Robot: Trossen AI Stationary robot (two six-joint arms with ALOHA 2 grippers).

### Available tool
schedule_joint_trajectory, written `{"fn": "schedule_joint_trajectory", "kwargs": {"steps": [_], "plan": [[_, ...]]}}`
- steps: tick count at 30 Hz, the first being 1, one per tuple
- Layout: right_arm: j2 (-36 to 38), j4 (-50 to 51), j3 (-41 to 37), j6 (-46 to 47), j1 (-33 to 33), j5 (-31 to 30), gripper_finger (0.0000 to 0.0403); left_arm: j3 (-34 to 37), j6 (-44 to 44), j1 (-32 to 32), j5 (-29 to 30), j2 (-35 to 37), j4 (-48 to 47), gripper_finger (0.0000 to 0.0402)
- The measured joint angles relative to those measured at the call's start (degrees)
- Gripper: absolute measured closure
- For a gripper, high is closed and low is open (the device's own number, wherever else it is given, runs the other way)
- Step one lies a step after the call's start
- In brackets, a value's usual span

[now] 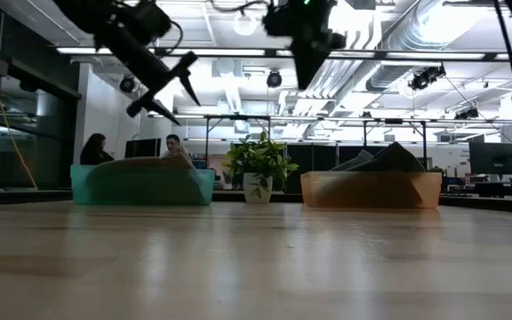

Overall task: Pick & Place hat
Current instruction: Put the brown cap into the blue bin

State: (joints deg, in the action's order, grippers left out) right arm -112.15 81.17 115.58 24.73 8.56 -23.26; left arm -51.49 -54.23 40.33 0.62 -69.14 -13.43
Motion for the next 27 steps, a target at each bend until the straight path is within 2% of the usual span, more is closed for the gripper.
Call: {"fn": "schedule_joint_trajectory", "kwargs": {"steps": [8, 16, 23, 27], "plan": [[8.1, 2.6, -0.3, 4.0, -2.0, -4.2, 0.0403, -10.1, 0.0, 4.5, -5.7, -11.7, -0.5, 0.0257], [10.9, 3.4, -0.2, 5.5, -3.5, -6.6, 0.0403, -16.9, 0.0, 5.5, -3.0, -19.8, -5.3, 0.0386], [10.7, 3.8, -0.2, 5.4, -3.8, -7.0, 0.0403, -17.2, -0.2, 5.5, 2.9, -23.7, -9.7, 0.0399], [10.7, 4.1, -0.2, 5.0, -3.8, -6.9, 0.0403, -17.2, -0.4, 5.5, 3.5, -25.1, -12.3, 0.04]]}}
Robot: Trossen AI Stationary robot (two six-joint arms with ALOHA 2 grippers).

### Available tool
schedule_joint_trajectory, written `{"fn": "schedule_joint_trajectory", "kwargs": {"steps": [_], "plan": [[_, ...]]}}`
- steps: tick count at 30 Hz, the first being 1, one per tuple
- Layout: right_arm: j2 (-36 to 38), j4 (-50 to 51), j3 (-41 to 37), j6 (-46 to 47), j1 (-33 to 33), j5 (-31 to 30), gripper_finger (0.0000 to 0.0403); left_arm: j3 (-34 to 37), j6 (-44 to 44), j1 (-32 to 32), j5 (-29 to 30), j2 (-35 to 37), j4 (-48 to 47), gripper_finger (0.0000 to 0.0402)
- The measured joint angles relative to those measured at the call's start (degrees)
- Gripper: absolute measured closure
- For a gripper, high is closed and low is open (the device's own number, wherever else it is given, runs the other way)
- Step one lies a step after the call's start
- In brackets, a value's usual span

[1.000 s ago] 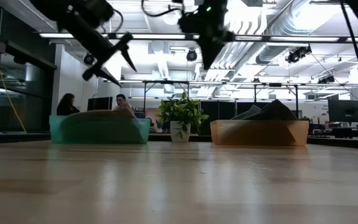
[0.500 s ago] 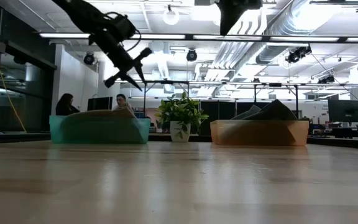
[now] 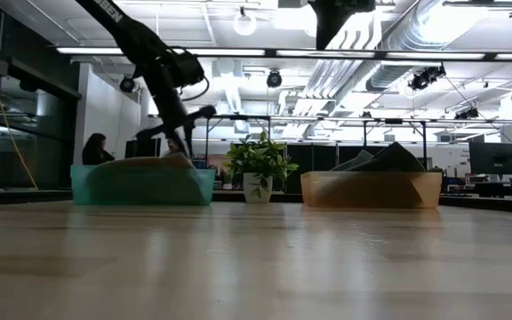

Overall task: Pick & Place hat
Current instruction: Put the brown cap into the blue bin

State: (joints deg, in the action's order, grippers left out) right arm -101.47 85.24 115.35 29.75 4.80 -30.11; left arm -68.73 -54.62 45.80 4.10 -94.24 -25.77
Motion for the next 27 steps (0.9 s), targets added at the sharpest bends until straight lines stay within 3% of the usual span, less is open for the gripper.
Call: {"fn": "schedule_joint_trajectory", "kwargs": {"steps": [6, 15, 27], "plan": [[0.0, 0.0, 0.0, 0.0, 0.0, 0.1, 0.0403, 0.0, -0.1, 0.0, 4.1, -1.6, -6.3, 0.0401], [0.0, 0.0, 0.0, 0.0, 0.0, 0.1, 0.0403, 0.0, 0.2, -0.1, 4.1, -2.5, -11.2, 0.0401], [0.0, -0.1, 0.0, -0.8, 0.0, -1.1, 0.0403, 6.9, 0.4, -0.9, 2.3, -2.5, -9.5, 0.0401]]}}
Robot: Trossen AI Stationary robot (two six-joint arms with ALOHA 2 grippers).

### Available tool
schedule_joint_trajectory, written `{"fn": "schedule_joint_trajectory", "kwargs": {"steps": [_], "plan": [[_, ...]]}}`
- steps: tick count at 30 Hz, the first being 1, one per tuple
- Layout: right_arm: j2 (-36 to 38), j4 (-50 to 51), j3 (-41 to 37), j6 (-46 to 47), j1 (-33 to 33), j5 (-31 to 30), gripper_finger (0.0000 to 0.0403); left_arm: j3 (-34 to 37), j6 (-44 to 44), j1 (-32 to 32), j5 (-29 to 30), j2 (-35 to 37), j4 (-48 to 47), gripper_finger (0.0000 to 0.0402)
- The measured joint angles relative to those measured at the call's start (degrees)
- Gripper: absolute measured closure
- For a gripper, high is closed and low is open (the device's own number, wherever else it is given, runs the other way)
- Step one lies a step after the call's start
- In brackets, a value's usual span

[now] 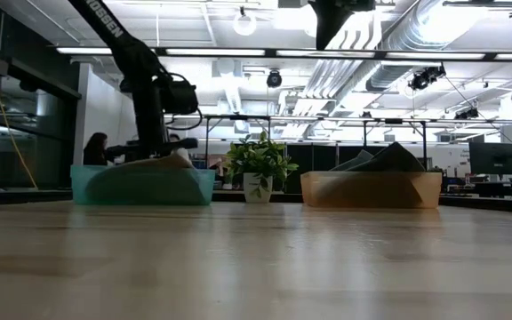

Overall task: Pick & Place hat
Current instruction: Put the brown cap into the blue bin

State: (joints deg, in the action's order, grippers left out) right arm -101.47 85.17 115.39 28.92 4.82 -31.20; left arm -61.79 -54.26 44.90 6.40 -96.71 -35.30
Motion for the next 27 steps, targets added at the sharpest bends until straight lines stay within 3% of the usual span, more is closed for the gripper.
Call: {"fn": "schedule_joint_trajectory", "kwargs": {"steps": [13, 27], "plan": [[0.0, -0.1, 0.0, -0.9, 0.4, 0.0, 0.0403, 1.3, 1.3, -3.0, -0.1, 0.0, 1.5, 0.0401], [0.0, -0.1, 0.0, -0.9, 0.4, 0.0, 0.0403, -6.9, 5.0, -3.0, 3.0, 0.1, -5.2, 0.0401]]}}
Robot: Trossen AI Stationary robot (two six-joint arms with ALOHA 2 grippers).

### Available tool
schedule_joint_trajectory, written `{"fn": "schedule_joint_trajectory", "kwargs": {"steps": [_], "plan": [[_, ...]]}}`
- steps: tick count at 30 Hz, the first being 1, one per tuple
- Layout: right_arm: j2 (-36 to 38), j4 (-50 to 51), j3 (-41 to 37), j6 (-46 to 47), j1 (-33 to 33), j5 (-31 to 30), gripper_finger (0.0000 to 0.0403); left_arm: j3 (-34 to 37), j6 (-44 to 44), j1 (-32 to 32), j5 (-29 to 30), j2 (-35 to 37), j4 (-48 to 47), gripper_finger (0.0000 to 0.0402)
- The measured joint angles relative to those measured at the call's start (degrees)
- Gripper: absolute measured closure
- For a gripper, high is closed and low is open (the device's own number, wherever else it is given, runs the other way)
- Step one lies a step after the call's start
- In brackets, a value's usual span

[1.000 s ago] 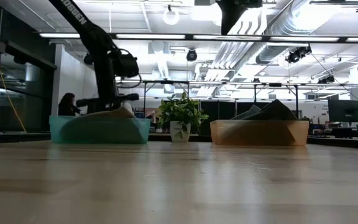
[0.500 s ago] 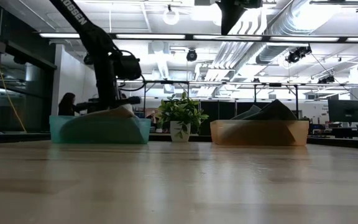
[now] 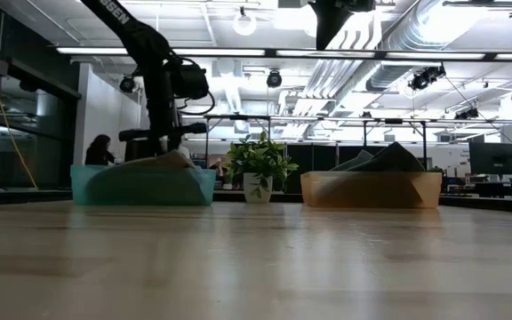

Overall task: Pick & Place hat
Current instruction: Put the brown cap into the blue bin, then return to Home Position

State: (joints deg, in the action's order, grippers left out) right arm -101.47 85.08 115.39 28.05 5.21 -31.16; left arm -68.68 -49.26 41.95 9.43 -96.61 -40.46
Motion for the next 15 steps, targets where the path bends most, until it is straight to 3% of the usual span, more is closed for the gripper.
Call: {"fn": "schedule_joint_trajectory", "kwargs": {"steps": [8, 15], "plan": [[0.0, 0.0, 0.0, 0.0, 0.0, -0.1, 0.0403, -3.1, 1.8, 0.0, -0.1, 0.0, -3.5, 0.0401], [2.6, 0.4, 0.0, 0.0, 0.0, -1.3, 0.0403, -6.8, 6.1, -0.5, -5.6, 2.1, -5.1, 0.0401]]}}
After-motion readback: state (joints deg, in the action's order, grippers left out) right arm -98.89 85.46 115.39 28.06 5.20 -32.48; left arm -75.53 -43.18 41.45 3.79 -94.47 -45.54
